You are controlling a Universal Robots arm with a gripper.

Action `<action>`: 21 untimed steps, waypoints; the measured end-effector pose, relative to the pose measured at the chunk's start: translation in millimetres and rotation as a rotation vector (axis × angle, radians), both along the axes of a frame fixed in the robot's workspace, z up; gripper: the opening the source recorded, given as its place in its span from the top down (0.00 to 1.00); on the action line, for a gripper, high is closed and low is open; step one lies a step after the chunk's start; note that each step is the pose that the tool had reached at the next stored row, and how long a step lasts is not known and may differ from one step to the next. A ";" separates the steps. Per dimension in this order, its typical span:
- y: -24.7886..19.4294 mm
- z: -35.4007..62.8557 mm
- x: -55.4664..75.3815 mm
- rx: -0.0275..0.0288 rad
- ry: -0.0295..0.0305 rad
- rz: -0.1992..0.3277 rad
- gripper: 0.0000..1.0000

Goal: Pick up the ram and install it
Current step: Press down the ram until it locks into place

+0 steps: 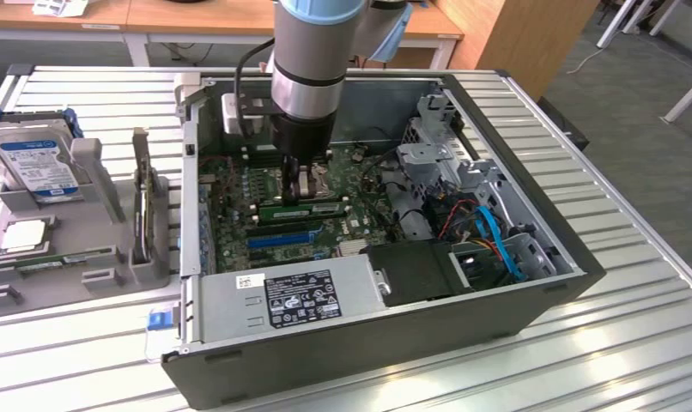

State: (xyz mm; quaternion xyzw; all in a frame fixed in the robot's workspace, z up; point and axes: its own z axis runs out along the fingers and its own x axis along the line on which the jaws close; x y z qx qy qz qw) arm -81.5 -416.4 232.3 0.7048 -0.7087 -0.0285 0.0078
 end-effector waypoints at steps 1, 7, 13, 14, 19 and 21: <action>0.0 0.0 0.0 -0.0001 0.0000 0.000 0.90; 0.0 -1.6 0.0 0.0001 -0.0001 0.000 0.90; 0.0 -2.0 0.0 0.0002 -0.0001 0.000 0.90; 0.0 -2.1 0.0 0.0002 -0.0001 0.000 0.90; 0.0 -3.7 0.0 0.0002 -0.0001 0.000 0.90; 0.0 -4.1 0.0 0.0001 0.0000 0.000 0.90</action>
